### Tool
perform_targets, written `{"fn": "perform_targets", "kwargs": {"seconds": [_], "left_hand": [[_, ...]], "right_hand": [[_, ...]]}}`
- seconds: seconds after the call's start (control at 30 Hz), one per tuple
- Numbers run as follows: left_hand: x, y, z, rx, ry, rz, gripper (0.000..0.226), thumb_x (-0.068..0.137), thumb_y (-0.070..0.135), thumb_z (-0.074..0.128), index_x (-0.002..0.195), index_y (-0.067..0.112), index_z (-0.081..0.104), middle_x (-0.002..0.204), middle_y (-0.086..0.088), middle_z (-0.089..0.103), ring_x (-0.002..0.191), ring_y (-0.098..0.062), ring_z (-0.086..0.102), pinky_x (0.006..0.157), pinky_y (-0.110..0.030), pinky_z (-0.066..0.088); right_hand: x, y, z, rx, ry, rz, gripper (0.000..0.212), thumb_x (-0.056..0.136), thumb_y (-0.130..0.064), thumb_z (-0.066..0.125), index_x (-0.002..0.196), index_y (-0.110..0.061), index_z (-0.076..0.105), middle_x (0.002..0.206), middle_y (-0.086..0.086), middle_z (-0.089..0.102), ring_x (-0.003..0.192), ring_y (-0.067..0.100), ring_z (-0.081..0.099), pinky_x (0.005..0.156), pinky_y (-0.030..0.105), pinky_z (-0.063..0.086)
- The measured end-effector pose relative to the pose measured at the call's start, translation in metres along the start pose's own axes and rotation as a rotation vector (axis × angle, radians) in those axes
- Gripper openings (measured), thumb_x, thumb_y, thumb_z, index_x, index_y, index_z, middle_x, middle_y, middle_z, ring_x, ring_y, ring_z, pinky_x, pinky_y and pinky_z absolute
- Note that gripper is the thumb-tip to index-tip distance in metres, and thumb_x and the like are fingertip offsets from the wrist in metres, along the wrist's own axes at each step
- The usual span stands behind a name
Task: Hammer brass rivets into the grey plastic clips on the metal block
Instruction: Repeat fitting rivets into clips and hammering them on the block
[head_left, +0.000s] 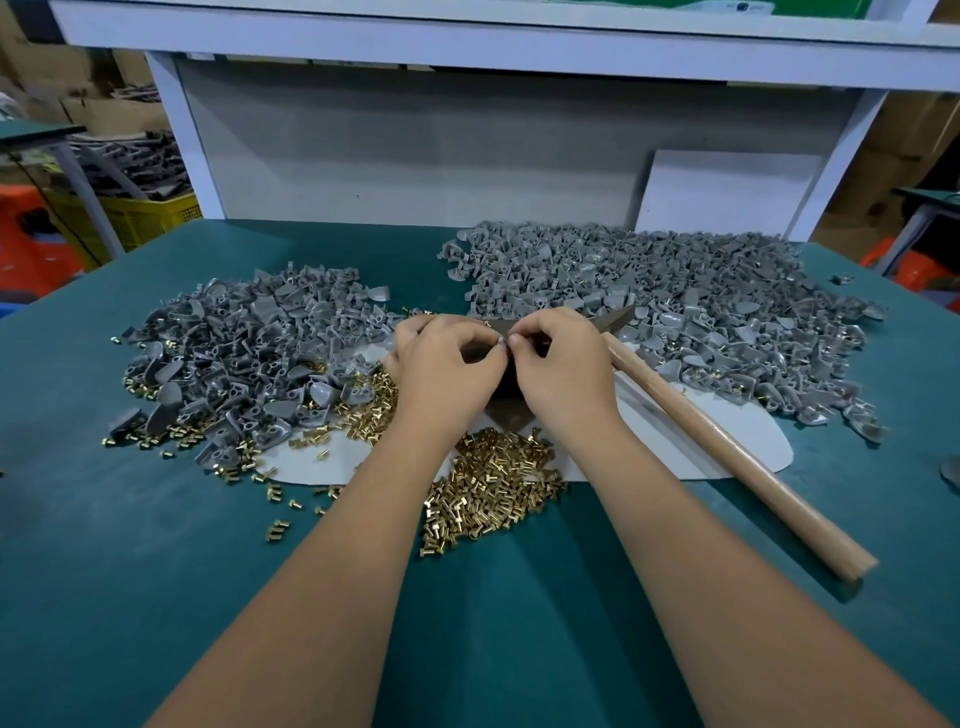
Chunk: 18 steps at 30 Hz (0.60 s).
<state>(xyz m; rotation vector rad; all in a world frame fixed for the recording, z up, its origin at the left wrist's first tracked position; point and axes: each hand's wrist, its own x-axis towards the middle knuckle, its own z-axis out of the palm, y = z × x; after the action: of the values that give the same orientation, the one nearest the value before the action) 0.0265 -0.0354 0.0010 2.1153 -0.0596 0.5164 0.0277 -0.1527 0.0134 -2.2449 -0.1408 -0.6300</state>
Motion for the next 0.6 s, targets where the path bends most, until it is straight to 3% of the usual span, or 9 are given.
{"fn": "perform_targets", "kwargs": {"seconds": [0.4,0.5,0.6], "left_hand": [[0.002,-0.004,0.001,0.017,0.006,-0.009,0.006,0.087,0.037,0.067,0.089,0.036,0.073,0.113,0.017,0.066,0.126,-0.021,0.031,0.107,-0.045,0.024],[0.004,-0.005,0.001,0.021,0.013,-0.020,0.006,0.087,0.038,0.068,0.089,0.036,0.074,0.113,0.017,0.066,0.126,-0.021,0.030,0.104,-0.040,0.022],[0.003,-0.006,0.001,0.025,0.013,-0.025,0.009,0.087,0.040,0.069,0.091,0.035,0.075,0.114,0.018,0.066,0.126,-0.020,0.030,0.103,-0.039,0.021]], "right_hand": [[0.011,-0.010,-0.010,-0.354,-0.136,-0.124,0.014,0.092,-0.015,0.055,0.079,-0.021,0.057,0.090,-0.003,0.054,0.098,0.020,0.048,0.072,0.030,0.035],[0.015,-0.018,-0.008,-0.443,-0.162,-0.062,0.016,0.090,-0.017,0.056,0.077,-0.025,0.052,0.088,-0.002,0.055,0.088,0.020,0.051,0.065,0.029,0.036],[0.017,-0.020,-0.008,-0.379,-0.183,0.070,0.016,0.090,-0.021,0.058,0.076,-0.029,0.056,0.084,-0.001,0.063,0.076,0.019,0.053,0.059,0.027,0.037]]}}
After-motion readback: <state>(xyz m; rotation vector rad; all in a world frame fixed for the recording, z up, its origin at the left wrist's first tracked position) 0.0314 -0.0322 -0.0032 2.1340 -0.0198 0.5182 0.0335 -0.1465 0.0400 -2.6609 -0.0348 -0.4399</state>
